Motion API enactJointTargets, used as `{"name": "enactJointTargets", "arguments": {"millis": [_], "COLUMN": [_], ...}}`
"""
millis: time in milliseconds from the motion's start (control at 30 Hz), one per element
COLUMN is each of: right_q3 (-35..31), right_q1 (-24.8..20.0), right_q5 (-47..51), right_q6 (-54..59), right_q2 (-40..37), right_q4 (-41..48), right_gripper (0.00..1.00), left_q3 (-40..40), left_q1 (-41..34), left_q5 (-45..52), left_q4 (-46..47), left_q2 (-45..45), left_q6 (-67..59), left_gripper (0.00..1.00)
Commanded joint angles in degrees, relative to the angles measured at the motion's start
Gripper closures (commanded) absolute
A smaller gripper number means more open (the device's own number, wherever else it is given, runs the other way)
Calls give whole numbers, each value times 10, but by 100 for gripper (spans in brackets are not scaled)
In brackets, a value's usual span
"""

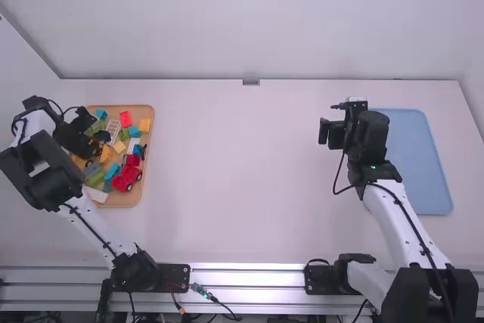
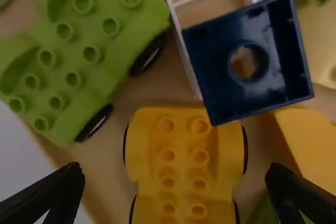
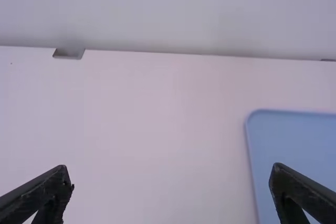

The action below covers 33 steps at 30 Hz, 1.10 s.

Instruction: Assemble lego blocks to make yellow taxi

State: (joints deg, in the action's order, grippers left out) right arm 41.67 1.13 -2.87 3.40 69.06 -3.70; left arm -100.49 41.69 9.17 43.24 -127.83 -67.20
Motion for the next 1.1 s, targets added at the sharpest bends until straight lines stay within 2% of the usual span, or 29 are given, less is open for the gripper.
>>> {"name": "enactJointTargets", "arguments": {"millis": [0, 300, 600, 667, 700, 733, 767, 867, 933, 1000, 1033, 1067], "right_q3": [19, 19, 19, 19, 19, 19, 19, 19, 19, 19, 19, 19], "right_q1": [0, 0, 0, 0, 0, 0, 0, 0, 0, 0, 0, 0], "right_q5": [-1, -1, -1, -1, -1, -1, -1, -1, -1, -1, -1, -1], "right_q6": [0, -4, -6, -6, -6, -6, -5, -4, -4, -4, -4, -4], "right_q2": [2, 2, 2, 2, 2, 2, 2, 2, 2, 1, 1, 1], "right_q4": [1, 0, 4, 6, 7, 8, 9, 9, 9, 9, 8, 7], "right_gripper": [1, 1, 1, 1, 1, 1, 1, 1, 1, 1, 1, 1], "left_q3": [9, 55, 87, 89, 91, 93, 94, 94, 92, 87, 78, 70], "left_q1": [2, 2, 2, 2, 2, 2, 2, 2, 2, 2, 2, 0], "left_q5": [20, 36, 38, 34, 35, 35, 34, 33, 33, 20, 3, -13], "left_q4": [-8, -57, -96, -103, -104, -105, -108, -112, -109, -104, -100, -97], "left_q2": [-9, -9, -12, -16, -17, -17, -17, -17, -17, -17, -17, -17], "left_q6": [-9, -5, -2, 5, 9, 8, 11, 13, 16, 20, 33, 44], "left_gripper": [9, 10, 16, 22, 29, 42, 47, 49, 44, 45, 48, 65]}}
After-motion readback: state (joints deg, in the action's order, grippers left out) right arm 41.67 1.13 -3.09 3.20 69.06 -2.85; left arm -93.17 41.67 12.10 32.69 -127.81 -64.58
